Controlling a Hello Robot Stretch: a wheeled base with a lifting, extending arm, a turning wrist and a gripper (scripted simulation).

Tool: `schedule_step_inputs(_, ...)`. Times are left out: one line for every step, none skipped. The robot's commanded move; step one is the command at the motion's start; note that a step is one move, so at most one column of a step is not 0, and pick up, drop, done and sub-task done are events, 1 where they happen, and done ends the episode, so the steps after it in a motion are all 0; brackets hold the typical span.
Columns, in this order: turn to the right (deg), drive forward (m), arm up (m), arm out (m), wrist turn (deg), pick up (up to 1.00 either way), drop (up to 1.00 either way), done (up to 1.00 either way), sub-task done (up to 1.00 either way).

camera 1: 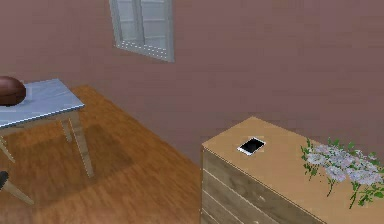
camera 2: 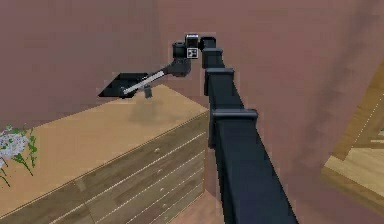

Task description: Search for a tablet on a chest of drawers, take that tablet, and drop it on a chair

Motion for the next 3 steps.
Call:
schedule_step_inputs(0.0,0.0,0.0,0.0,-45.0,0.0,0.0,0.0,0.0)
schedule_step_inputs(0.0,0.0,0.0,0.0,-15.0,0.0,0.0,0.0,0.0)
schedule_step_inputs(0.0,0.0,0.0,-0.48,0.0,0.0,0.0,0.0,0.0)
